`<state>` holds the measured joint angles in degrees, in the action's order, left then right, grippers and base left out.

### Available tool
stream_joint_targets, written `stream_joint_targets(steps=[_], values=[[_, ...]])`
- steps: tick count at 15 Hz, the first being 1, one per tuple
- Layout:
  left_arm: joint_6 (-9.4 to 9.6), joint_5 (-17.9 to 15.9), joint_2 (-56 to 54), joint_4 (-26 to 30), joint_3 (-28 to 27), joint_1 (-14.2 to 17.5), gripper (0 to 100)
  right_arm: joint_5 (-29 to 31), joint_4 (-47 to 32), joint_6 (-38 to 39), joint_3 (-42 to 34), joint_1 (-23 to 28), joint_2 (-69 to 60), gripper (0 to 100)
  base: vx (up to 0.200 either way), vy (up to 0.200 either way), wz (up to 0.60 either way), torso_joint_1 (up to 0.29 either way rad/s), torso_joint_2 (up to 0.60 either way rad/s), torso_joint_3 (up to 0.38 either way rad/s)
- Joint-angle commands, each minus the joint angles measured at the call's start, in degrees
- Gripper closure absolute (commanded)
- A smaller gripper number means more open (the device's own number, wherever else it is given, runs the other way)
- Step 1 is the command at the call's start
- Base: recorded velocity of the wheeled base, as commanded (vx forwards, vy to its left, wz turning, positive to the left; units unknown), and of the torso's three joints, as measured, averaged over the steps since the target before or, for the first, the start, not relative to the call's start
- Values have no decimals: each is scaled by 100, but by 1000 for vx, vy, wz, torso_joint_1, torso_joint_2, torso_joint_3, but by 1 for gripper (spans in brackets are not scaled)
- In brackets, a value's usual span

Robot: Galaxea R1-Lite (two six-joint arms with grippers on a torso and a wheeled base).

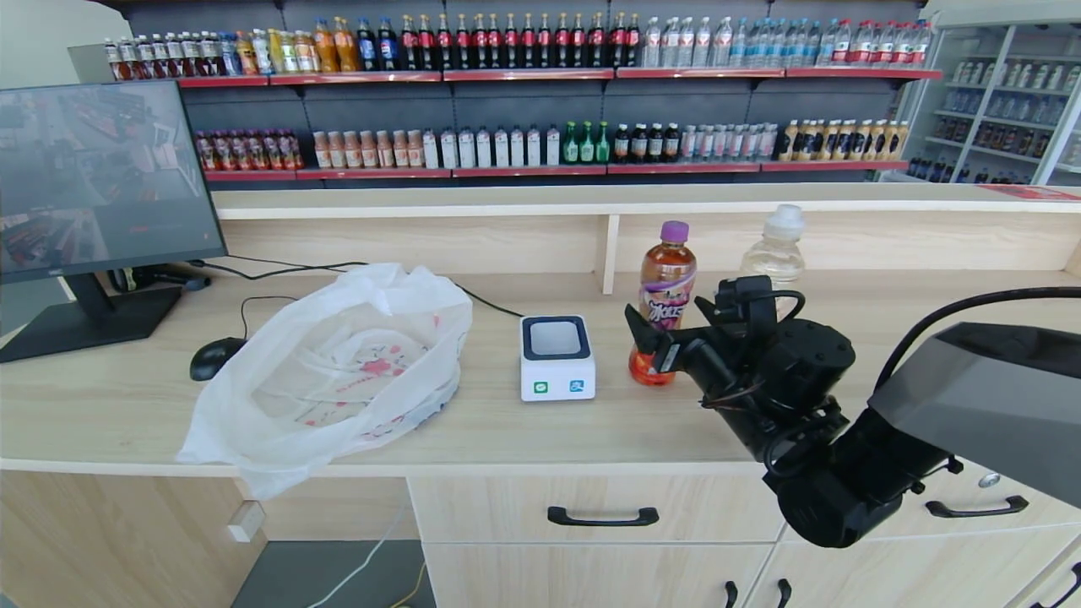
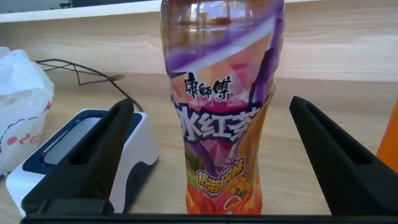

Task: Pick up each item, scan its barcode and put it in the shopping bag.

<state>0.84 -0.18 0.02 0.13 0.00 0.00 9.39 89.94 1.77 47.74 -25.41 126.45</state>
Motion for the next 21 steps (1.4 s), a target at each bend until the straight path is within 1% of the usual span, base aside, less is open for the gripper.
stream_joint_targets(steps=[1, 2, 4, 9, 15, 21], values=[[4, 1, -2, 4, 0, 0, 0, 2, 6, 25, 87, 27, 152, 0, 0, 0, 0, 0, 0, 0], [4, 1, -2, 4, 0, 0, 0, 2, 6, 25, 122, 36, 187, 0, 0, 0, 0, 0, 0, 0], [4, 1, -2, 4, 0, 0, 0, 2, 6, 34, 456, 106, 301, 0, 0, 0, 0, 0, 0, 0], [4, 1, -2, -5, 0, 0, 0, -7, 6, 87, 517, 106, 459, 0, 0, 0, 0, 0, 0, 0], [4, 1, -2, 4, 0, 0, 0, -7, 6, 78, 921, 106, 767, 0, 0, 0, 0, 0, 0, 0], [4, -8, -2, -5, 0, 0, 0, -16, 6, 78, 1097, 106, 899, 0, 0, 0, 0, 0, 0, 0]])
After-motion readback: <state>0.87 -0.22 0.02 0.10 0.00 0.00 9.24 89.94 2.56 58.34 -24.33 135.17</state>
